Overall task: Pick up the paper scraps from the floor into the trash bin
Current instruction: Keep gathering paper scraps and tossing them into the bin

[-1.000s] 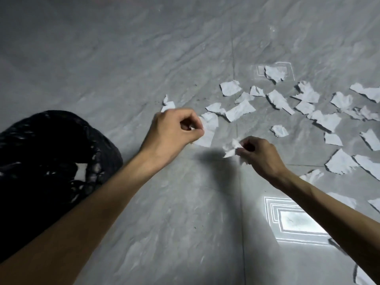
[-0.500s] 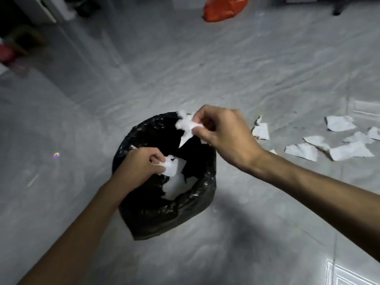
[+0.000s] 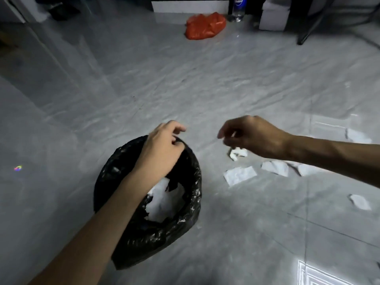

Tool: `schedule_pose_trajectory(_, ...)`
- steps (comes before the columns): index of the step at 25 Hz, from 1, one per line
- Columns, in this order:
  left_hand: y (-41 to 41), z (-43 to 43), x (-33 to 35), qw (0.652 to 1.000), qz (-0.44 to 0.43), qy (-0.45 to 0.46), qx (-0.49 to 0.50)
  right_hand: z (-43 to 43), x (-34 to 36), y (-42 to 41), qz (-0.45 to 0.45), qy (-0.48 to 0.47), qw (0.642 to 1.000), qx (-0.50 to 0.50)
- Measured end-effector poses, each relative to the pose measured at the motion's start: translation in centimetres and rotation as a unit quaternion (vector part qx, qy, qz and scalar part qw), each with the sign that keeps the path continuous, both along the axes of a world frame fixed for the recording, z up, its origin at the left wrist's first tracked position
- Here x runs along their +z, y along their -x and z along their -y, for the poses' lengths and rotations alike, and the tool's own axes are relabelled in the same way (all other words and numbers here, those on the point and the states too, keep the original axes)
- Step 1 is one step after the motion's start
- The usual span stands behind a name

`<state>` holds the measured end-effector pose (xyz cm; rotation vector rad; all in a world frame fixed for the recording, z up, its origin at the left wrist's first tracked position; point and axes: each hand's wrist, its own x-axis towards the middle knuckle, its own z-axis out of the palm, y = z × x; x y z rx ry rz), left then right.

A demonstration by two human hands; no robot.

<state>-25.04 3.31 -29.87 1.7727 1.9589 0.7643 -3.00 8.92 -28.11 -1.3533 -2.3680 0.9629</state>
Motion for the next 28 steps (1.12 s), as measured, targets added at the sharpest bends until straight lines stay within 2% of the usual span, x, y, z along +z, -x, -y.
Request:
schedule_pose_trajectory(4,-7.7,-3.5,1.6,0.982,0.110,0.076,-0.132,0.7,-1.8,-10.3,0.042,0.048,0.987,-0.149)
schedule_pose_trajectory(7,-12.1,-5.4,-0.5,0.965,0.099,0.168,-0.174,1.7,-7.5,-15.1,0.074,0.072,0.970,-0.221)
schedule_pose_trajectory(11,-14.7,-7.0,-3.6,0.922,0.056,0.309,-0.226,1.8,-16.3,-16.9,0.156,0.141,0.961,-0.182)
schedule_pose_trajectory(13,-15.0,-7.6,-3.9,0.925,0.080,0.288,-0.234,0.9,-19.1,-16.4,0.182,0.137,0.964,-0.139)
schedule_pose_trajectory(14,-15.0,-8.0,-4.1,0.933,0.074,0.262,-0.233,0.3,-20.2,-16.1,0.195,0.104,0.967,-0.125)
schedule_pose_trajectory(16,-15.3,-9.0,-5.3,0.941,0.024,0.248,-0.227,-1.5,-22.0,-15.5,0.223,0.025,0.966,-0.130)
schedule_pose_trajectory(20,-17.6,-9.8,-11.4,0.921,-0.058,0.327,-0.201,-3.2,-24.0,-14.9,0.231,-0.002,0.955,-0.186)
schedule_pose_trajectory(23,-19.4,-8.7,-16.7,0.896,-0.184,0.348,-0.204,-3.6,-24.3,-15.6,0.125,-0.022,0.975,-0.182)
schedule_pose_trajectory(25,-19.9,-7.6,-19.1,0.889,-0.228,0.339,-0.206,-5.1,-24.1,-17.0,0.069,-0.059,0.971,-0.222)
schedule_pose_trajectory(28,-19.5,-7.3,-20.5,0.905,-0.239,0.298,-0.184,-7.2,-24.4,-19.3,0.151,-0.052,0.956,-0.247)
